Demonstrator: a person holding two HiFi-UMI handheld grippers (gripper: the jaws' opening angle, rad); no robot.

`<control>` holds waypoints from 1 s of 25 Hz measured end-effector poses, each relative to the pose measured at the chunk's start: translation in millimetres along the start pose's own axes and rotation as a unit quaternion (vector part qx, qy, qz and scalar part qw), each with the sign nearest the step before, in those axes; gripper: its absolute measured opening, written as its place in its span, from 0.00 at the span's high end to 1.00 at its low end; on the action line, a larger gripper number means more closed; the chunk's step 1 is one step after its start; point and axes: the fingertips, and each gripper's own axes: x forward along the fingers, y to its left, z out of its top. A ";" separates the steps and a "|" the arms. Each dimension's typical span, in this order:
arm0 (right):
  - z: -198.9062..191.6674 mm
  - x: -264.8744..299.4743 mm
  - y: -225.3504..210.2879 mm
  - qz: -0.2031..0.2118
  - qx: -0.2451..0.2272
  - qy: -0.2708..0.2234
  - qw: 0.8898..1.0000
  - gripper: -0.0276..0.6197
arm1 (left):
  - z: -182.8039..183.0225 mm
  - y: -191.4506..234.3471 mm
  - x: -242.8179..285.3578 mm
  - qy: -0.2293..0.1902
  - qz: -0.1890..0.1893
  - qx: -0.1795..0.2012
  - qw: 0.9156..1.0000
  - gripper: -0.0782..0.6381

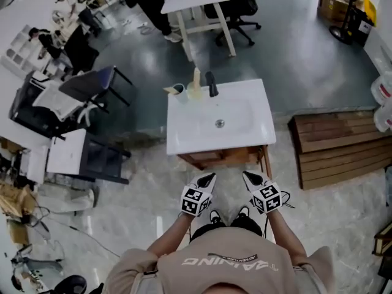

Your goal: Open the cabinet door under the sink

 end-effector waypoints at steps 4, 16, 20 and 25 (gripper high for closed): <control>37.2 -5.3 21.8 -0.002 -0.052 -0.015 0.999 0.95 | 28.6 18.4 -29.8 -0.050 0.014 -0.010 0.999 0.87; 127.5 -17.4 60.3 -0.004 -0.120 -0.091 0.989 0.96 | 118.6 45.4 -103.5 -0.201 0.047 0.006 0.979 0.87; 167.8 -18.2 70.6 -0.004 -0.145 -0.125 0.981 0.96 | 149.5 53.1 -118.7 -0.231 0.056 0.033 0.971 0.87; 199.1 -25.4 83.1 -0.010 -0.177 -0.148 0.973 0.96 | 171.7 56.4 -142.2 -0.270 0.073 0.042 0.959 0.87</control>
